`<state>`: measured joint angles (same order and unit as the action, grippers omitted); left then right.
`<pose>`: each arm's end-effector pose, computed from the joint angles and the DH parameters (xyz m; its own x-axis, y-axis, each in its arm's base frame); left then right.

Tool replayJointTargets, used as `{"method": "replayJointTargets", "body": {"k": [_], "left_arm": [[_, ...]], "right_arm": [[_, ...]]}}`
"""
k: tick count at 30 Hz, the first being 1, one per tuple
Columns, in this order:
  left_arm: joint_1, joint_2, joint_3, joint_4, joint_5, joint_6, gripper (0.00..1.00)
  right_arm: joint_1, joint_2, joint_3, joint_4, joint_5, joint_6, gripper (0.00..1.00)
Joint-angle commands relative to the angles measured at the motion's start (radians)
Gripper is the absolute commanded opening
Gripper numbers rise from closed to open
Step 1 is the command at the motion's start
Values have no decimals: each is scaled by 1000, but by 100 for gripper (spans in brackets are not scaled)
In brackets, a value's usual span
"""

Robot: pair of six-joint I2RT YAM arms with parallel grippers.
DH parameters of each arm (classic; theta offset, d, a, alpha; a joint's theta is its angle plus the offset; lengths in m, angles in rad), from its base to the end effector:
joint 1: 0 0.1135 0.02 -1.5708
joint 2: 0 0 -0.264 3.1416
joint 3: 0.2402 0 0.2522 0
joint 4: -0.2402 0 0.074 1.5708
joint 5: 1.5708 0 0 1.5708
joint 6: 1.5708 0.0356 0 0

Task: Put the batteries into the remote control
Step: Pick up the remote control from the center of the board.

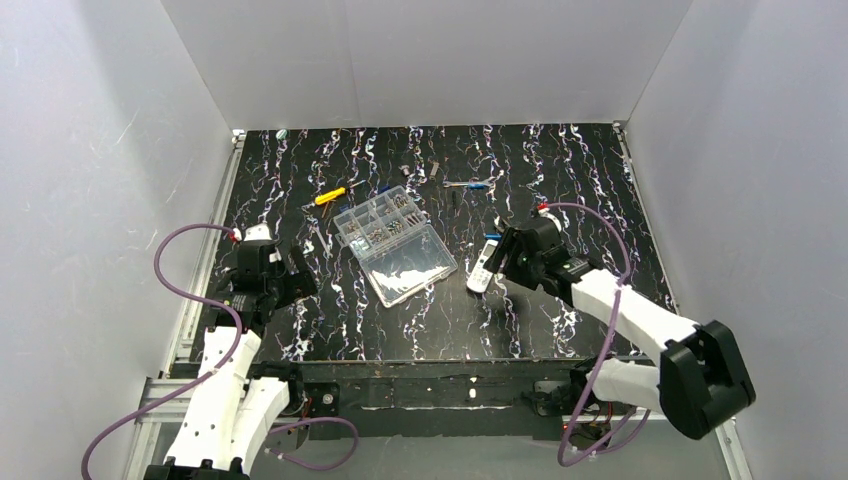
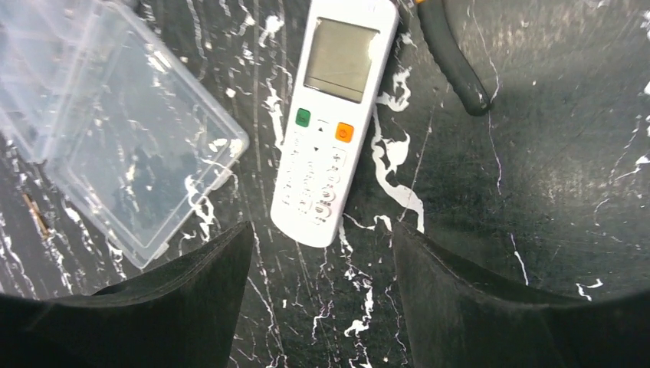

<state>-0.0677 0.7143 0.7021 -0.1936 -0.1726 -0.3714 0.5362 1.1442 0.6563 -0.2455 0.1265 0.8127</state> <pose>0.1730 -0.0056 0.3212 -0.1533 -0.3479 -0.9249 -0.1682 0.9315 -0.3226 0.2056 0.1169 0.2188 -0.7051 0.4189 -0.5721 0.1248 0.8676 0.4814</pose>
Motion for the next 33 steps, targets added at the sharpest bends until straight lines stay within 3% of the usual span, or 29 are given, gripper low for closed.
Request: {"method": "replayJointTargets", "body": {"k": [1,12,26,33], "left_arm": [[1,0,22,-69,29,32,100],[1,10,20,-73,79,60,99],[1,8,16,-72,108,80,99],[2,9,14,-73,123,89,99]], "right_arm": [[5,81,6,32,-18,51,73],[6,300,81,82,-45,81,65],[7,418,129,76,-32,111,57],[10,475,165,48,-27,105,42]]}}
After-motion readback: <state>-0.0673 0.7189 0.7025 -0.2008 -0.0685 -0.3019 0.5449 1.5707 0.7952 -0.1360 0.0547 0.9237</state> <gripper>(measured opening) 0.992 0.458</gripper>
